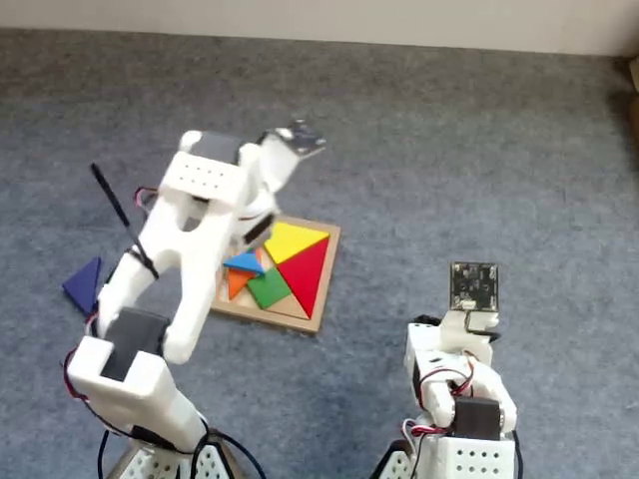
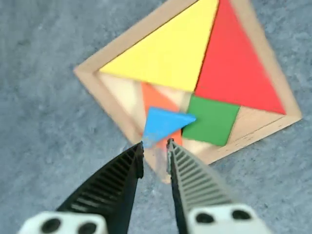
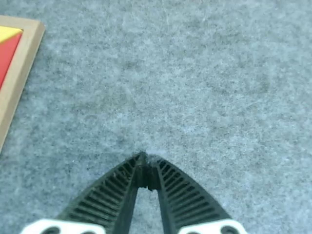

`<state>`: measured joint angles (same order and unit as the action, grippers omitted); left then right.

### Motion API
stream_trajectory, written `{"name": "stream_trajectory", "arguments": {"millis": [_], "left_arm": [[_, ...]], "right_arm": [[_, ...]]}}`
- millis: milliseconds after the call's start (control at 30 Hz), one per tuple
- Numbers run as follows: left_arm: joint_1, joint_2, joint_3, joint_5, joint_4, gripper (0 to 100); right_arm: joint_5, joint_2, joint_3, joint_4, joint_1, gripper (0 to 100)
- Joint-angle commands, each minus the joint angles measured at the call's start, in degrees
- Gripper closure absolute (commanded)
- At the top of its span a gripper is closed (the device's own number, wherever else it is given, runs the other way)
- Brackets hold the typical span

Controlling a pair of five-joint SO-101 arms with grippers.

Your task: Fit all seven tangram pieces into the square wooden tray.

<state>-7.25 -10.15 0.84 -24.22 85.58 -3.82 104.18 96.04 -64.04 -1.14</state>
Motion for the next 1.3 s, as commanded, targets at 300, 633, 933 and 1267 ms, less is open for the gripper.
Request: {"name": "stream_trajectory", "arguments": {"millis": [300,633,933,1267], "left_arm": [[8.4,2.59,10.77,-0.7,-7.03,88],[8.13,2.51,14.46,-0.53,-17.14,88],[2.59,2.42,14.46,-0.26,-18.64,88],[-2.51,2.51,14.02,-0.26,-18.64,88]], "right_arm": [[-0.35,0.31,5.85,0.57,0.75,98.0],[-0.35,0.31,5.85,0.57,0.75,98.0],[-0.35,0.31,5.85,0.57,0.75,98.0],[-0.35,0.31,5.85,0.57,0.75,98.0]]}}
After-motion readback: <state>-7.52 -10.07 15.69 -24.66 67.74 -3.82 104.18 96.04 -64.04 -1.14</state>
